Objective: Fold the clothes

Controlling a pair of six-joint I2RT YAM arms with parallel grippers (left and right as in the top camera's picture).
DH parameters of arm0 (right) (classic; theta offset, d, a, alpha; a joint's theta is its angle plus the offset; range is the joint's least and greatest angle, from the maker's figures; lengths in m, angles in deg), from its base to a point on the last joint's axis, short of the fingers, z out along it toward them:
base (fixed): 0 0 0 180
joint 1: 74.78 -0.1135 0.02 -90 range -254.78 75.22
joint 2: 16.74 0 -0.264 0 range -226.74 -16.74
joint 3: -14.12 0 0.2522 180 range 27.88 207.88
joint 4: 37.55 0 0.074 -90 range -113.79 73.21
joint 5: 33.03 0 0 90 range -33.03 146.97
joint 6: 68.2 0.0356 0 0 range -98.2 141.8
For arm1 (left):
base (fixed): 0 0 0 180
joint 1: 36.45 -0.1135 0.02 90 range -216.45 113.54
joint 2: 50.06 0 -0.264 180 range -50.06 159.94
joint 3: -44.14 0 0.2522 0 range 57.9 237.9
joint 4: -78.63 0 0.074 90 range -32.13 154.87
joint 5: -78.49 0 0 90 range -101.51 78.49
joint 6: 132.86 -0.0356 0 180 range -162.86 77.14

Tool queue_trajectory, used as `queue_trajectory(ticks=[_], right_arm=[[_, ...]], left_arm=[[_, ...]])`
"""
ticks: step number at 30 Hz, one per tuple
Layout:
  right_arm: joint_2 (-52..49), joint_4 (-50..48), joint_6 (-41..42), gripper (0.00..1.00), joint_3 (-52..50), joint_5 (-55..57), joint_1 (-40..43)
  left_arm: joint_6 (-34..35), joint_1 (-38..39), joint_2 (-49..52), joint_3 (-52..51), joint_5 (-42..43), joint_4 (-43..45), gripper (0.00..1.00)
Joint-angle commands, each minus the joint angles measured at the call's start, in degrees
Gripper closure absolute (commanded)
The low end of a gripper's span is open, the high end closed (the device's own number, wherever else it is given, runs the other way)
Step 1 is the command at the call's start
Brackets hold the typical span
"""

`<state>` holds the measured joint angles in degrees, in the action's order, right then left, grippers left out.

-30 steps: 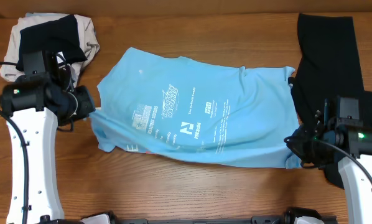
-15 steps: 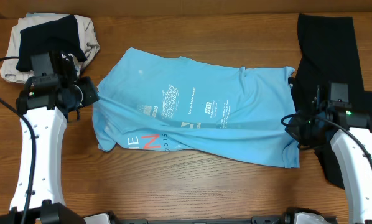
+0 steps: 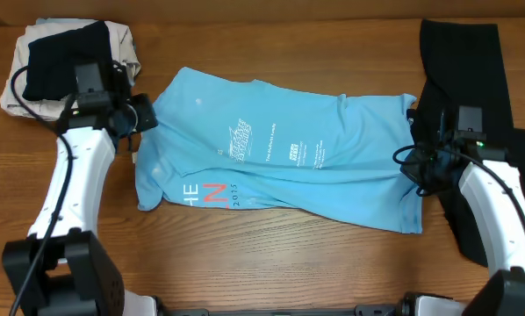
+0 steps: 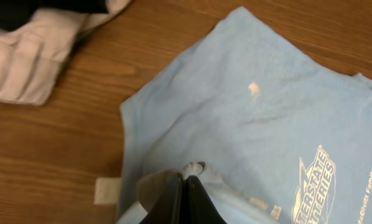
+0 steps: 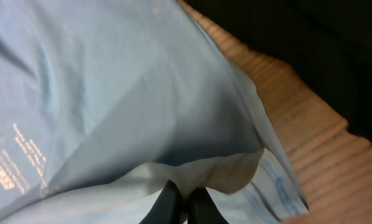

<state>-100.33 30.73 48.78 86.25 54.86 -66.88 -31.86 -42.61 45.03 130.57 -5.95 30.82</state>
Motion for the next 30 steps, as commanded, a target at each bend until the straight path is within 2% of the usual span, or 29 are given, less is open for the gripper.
queue_trajectory(ticks=[1,3,4,7,8,10,13,15,19,20,22,30], right_arm=[[-2.6,-1.5,-0.2,0.96,-0.6,1.0,0.5],[-4.0,-2.4,-0.4,0.96,-0.6,0.9,0.5],[-4.7,-3.0,-0.4,0.93,-0.6,0.9,0.5],[-5.6,-5.0,-2.7,0.67,-0.5,-0.6,0.5],[-5.6,-5.2,-3.0,0.6,-0.5,-1.0,0.5],[-5.6,-4.9,-3.1,0.51,0.4,-1.2,0.5],[-5.5,-2.4,-3.4,0.45,3.1,-1.2,0.5],[-5.5,1.0,-4.4,0.44,6.2,-1.4,0.5],[-5.4,10.6,-6.5,0.43,13.2,-2.4,0.2],[-5.3,13.2,-7.3,0.42,14.6,-3.2,-0.1],[-4.5,16.3,-8.2,0.43,15.5,-5.7,-0.7],[4.5,22.4,-6.9,0.42,13.2,-8.7,-4.1]], left_arm=[[0.8,1.9,2.3,-0.2,0.0,2.3,0.96],[0.8,2.9,3.3,-0.2,0.0,3.5,0.96],[0.8,3.2,3.7,-0.2,-0.2,4.2,0.94],[0.8,3.6,4.1,-0.1,-0.6,6.5,0.58],[0.8,3.6,4.1,0.3,-0.6,6.6,0.45],[0.8,3.6,4.1,1.9,-0.6,6.0,0.27],[0.8,3.6,4.1,5.9,0.0,2.4,0.09],[0.7,3.6,4.1,9.7,0.6,-2.0,0.02],[-2.5,3.7,4.1,19.1,4.2,-15.7,0.0],[-2.4,3.7,4.1,21.4,4.5,-20.1,0.08],[-1.5,3.8,3.8,24.4,4.6,-26.6,0.11],[1.9,4.7,-0.5,25.2,2.2,-45.2,0.12]])
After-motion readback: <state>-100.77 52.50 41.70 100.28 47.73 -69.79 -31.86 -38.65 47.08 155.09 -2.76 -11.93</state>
